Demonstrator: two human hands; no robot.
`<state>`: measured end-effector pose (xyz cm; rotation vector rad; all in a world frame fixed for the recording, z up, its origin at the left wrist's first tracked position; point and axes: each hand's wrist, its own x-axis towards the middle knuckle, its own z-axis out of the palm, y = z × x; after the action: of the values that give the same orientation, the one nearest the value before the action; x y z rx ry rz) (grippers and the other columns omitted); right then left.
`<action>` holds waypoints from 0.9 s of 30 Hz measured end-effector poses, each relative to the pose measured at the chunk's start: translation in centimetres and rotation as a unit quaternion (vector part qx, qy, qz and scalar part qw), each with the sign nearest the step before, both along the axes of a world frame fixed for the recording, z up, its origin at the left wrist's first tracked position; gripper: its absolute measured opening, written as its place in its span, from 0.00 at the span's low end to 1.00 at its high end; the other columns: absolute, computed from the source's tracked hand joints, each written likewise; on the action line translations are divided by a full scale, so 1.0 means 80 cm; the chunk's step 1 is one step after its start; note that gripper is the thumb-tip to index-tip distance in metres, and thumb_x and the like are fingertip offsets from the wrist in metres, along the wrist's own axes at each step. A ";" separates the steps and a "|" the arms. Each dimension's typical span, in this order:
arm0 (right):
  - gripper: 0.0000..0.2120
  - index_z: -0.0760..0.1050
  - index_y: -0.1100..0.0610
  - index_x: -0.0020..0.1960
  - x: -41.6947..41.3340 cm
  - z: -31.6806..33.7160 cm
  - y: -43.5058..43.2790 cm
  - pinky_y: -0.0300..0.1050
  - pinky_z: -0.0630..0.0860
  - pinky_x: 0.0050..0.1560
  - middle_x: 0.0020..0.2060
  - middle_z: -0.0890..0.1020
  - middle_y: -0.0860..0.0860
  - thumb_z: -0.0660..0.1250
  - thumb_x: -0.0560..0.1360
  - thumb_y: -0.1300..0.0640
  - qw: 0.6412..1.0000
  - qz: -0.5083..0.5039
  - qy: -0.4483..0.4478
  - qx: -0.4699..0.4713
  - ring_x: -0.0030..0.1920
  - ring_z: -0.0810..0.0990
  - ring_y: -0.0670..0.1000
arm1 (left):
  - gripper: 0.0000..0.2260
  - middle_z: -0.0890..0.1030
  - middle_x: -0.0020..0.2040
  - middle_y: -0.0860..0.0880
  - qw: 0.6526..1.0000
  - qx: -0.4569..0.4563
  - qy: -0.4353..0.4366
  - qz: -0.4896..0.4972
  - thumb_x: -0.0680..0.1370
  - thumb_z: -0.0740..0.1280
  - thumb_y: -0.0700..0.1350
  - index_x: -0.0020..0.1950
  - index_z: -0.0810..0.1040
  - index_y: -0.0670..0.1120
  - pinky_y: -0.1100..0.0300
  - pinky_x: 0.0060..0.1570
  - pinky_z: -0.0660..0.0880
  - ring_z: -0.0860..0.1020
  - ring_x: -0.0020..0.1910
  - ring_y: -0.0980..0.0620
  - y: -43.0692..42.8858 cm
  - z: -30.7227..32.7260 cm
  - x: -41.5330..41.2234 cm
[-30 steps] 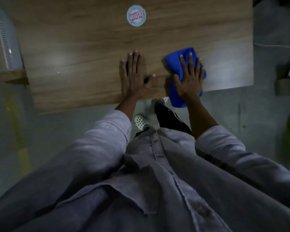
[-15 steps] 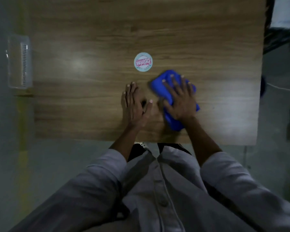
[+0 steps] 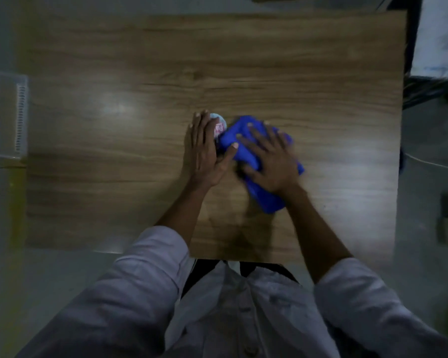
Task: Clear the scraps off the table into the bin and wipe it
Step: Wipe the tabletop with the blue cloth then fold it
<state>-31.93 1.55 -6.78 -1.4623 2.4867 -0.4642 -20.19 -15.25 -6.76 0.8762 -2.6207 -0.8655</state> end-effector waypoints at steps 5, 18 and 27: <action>0.32 0.60 0.44 0.81 -0.117 0.006 0.008 0.61 0.50 0.79 0.81 0.58 0.48 0.56 0.77 0.39 0.924 -0.381 0.021 0.034 0.82 0.52 0.59 | 0.32 0.68 0.78 0.43 0.999 -0.028 0.008 -0.022 0.77 0.65 0.60 0.74 0.71 0.40 0.44 0.78 0.55 0.62 0.79 0.42 -0.023 0.000 -0.050; 0.22 0.80 0.62 0.64 -0.164 0.040 -0.045 0.59 0.76 0.65 0.58 0.84 0.57 0.69 0.73 0.54 0.811 -0.425 -0.276 -0.293 0.59 0.82 0.51 | 0.19 0.82 0.56 0.50 0.983 0.063 0.128 0.116 0.79 0.64 0.55 0.62 0.77 0.43 0.50 0.63 0.69 0.76 0.56 0.49 -0.059 0.018 -0.085; 0.28 0.62 0.45 0.80 -0.183 -0.002 -0.167 0.61 0.46 0.79 0.80 0.61 0.49 0.54 0.81 0.40 0.964 -0.263 0.025 -0.003 0.81 0.55 0.62 | 0.26 0.75 0.63 0.42 0.996 0.009 0.062 0.069 0.78 0.63 0.58 0.67 0.74 0.40 0.56 0.65 0.64 0.71 0.64 0.43 -0.052 0.004 -0.125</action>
<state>-46.59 -11.82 -6.94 -0.7993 2.9055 -0.5231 -30.18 -19.45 -6.46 0.9632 -2.4181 -0.8776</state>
